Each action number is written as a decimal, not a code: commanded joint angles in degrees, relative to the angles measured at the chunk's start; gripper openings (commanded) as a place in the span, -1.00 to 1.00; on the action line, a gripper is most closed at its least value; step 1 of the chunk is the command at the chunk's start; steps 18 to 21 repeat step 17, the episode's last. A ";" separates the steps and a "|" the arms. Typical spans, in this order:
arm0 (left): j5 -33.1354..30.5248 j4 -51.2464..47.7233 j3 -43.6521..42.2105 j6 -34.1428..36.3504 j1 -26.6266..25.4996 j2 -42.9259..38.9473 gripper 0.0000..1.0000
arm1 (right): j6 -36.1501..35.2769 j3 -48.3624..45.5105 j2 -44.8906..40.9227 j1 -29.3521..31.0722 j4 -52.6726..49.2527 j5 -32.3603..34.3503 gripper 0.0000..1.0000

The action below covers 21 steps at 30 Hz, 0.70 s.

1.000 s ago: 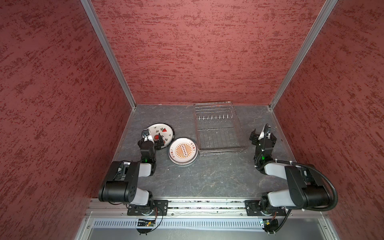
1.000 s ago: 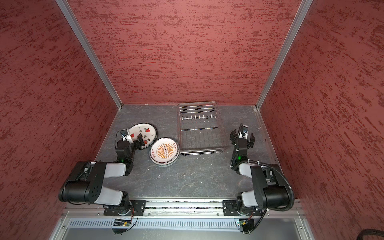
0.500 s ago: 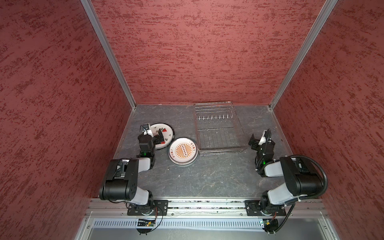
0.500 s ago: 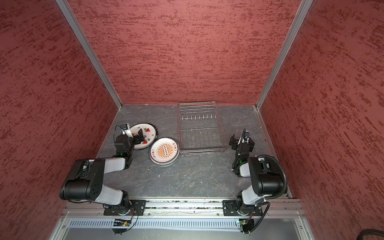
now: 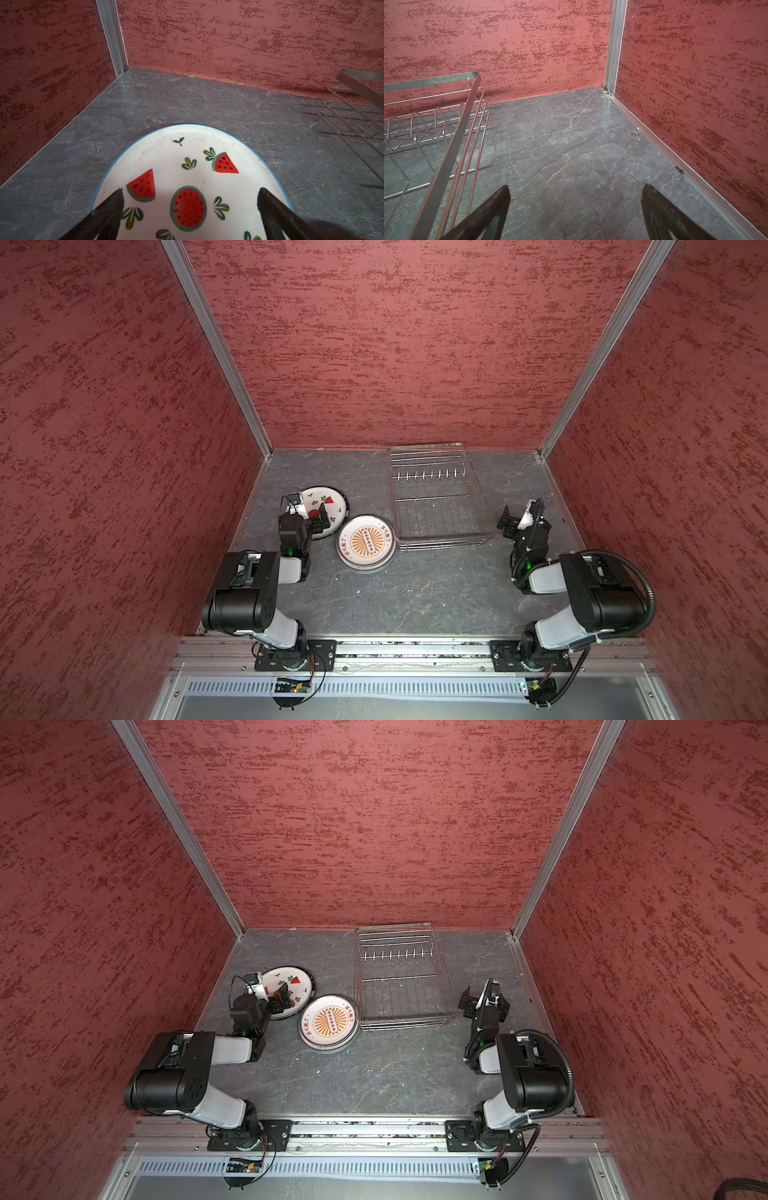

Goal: Unload the plates from the dish rack

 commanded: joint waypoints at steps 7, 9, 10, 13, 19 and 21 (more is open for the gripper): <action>0.40 1.46 -0.04 0.57 0.04 -0.13 0.99 | -0.01 0.75 0.06 -0.36 2.32 -0.87 0.98; 0.38 1.67 -0.05 0.50 0.02 -0.07 0.99 | -0.06 0.73 0.06 -0.38 2.34 -0.89 0.98; 0.40 1.54 -0.03 0.51 0.04 -0.07 0.99 | -0.06 0.70 0.06 -0.33 2.32 -0.87 0.98; 0.40 1.54 -0.01 0.50 0.07 -0.07 0.99 | 0.17 1.02 0.15 -0.43 1.62 -1.25 0.98; 0.40 1.61 -0.03 0.57 0.04 -0.06 0.99 | 0.53 1.21 0.06 -1.03 1.14 -2.45 0.98; 0.40 1.61 -0.03 0.57 0.04 -0.06 0.99 | 0.53 1.21 0.06 -1.03 1.14 -2.45 0.98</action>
